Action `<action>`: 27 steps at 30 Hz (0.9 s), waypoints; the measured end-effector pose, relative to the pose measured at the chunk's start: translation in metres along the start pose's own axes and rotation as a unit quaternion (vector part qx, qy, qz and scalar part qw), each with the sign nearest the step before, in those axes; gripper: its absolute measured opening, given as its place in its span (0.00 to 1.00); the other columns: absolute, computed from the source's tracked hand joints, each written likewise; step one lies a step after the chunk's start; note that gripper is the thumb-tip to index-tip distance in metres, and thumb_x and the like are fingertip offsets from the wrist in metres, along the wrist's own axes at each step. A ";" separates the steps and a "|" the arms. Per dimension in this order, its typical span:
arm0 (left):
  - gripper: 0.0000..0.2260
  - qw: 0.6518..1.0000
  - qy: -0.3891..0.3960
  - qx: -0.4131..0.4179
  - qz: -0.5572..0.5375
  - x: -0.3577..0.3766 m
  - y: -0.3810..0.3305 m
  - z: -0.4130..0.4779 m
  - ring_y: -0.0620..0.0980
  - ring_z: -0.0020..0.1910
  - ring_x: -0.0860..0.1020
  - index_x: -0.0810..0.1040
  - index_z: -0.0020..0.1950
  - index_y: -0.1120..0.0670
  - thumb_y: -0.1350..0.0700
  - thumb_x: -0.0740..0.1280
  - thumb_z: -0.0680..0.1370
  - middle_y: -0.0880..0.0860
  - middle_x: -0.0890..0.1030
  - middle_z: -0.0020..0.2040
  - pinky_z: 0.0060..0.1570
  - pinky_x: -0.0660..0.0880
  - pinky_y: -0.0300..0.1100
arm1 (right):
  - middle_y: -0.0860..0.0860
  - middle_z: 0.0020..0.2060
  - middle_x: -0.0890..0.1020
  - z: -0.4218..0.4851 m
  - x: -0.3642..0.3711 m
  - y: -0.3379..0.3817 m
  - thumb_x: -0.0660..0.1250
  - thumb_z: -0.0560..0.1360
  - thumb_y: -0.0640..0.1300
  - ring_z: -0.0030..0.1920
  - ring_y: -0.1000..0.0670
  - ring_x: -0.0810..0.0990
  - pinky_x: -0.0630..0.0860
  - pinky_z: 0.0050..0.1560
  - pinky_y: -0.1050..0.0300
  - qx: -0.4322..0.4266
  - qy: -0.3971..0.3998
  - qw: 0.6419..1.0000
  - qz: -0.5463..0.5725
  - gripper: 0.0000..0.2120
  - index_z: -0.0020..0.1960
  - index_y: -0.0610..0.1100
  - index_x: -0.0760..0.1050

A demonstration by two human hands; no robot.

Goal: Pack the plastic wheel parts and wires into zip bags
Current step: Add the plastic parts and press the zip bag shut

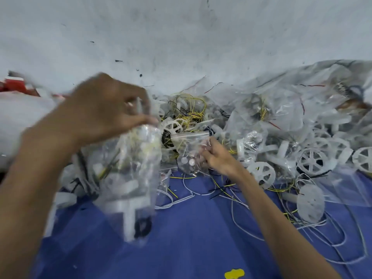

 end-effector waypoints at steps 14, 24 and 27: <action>0.19 0.966 0.229 0.028 -0.118 0.025 0.009 -0.023 0.29 0.51 0.75 0.73 0.55 0.28 0.46 0.74 0.69 0.31 0.80 0.48 0.55 0.69 0.37 | 0.53 0.40 0.77 -0.009 0.017 0.001 0.58 0.79 0.34 0.40 0.52 0.78 0.78 0.41 0.58 0.008 0.054 0.998 -0.021 0.12 0.54 0.51 0.68; 0.07 0.988 0.033 0.117 -0.094 0.033 -0.032 0.003 0.41 0.39 0.79 0.85 0.43 0.46 0.44 0.71 0.71 0.42 0.82 0.39 0.42 0.75 0.43 | 0.61 0.33 0.76 -0.011 0.011 0.007 0.66 0.75 0.53 0.30 0.60 0.70 0.67 0.29 0.69 0.030 0.059 0.998 0.017 0.03 0.48 0.57 0.75; 0.12 0.990 -0.046 0.124 -0.038 0.034 -0.044 0.005 0.48 0.42 0.78 0.85 0.42 0.48 0.42 0.69 0.69 0.46 0.82 0.40 0.44 0.75 0.48 | 0.62 0.29 0.75 -0.012 0.005 0.009 0.71 0.72 0.50 0.28 0.63 0.71 0.67 0.27 0.69 0.020 0.033 0.999 0.022 0.09 0.51 0.55 0.75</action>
Point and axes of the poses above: each hand's wrist, its own z-axis towards the middle knuckle, its own x-axis out of the palm, y = z × x, the point moved 9 cm from there along z, towards the middle knuckle
